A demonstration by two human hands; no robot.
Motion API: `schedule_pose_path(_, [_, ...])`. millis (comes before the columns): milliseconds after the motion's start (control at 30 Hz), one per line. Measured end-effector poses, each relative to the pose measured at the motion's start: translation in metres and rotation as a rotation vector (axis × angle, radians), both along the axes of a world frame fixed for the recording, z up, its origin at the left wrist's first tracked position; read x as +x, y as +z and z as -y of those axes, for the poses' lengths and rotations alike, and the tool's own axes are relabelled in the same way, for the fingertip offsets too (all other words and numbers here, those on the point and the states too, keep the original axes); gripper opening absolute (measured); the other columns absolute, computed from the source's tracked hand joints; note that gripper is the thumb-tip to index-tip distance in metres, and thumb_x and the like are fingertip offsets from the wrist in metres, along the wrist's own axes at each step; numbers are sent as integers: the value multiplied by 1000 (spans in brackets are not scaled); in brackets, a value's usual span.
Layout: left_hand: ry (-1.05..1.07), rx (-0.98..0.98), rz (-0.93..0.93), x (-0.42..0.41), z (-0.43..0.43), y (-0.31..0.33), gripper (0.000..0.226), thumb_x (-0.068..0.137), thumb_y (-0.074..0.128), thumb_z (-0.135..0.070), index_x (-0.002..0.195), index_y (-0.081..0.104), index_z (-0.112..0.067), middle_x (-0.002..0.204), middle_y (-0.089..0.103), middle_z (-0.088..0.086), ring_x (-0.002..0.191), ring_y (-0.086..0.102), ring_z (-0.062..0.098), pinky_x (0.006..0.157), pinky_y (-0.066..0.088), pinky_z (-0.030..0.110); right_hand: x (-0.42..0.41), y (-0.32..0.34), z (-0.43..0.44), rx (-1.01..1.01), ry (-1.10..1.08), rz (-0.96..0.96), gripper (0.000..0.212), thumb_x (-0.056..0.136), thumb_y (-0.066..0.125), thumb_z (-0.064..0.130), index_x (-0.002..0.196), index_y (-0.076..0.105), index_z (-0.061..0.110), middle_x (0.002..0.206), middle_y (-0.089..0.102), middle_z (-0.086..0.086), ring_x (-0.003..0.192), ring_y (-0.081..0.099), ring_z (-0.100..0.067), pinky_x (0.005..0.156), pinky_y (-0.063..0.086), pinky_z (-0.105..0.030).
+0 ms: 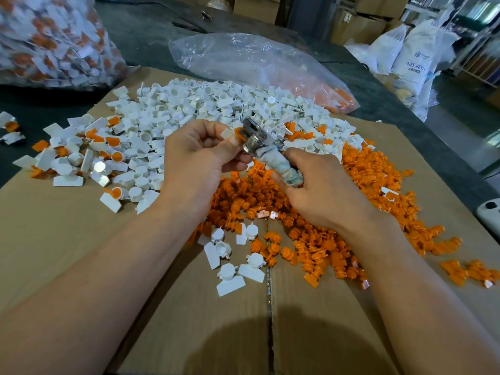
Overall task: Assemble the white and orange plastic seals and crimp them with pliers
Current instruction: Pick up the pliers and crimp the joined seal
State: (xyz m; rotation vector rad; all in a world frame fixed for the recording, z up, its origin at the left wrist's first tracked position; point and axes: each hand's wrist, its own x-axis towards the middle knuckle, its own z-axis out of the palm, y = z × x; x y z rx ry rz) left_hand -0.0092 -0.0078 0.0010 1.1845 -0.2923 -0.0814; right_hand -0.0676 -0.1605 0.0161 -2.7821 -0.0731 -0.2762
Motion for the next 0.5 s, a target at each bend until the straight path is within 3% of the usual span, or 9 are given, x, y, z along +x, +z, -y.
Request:
schedule_pose_path(300, [16, -1, -30, 0, -1, 1, 21, 83, 56, 12, 71, 53, -6, 51, 64, -1, 47, 62, 12, 46, 50, 19, 1, 0, -3, -52, -4, 31, 16, 87, 57, 23, 80, 43, 18, 63, 45, 3, 60, 46, -23, 51, 35, -33])
schedule_pose_path(500, [65, 15, -37, 0, -1, 3, 19, 79, 62, 8, 68, 57, -7, 51, 63, 0, 47, 63, 14, 45, 49, 20, -1, 0, 1, 35, -49, -42, 22, 87, 56, 38, 77, 40, 26, 66, 45, 7, 59, 42, -8, 50, 32, -28])
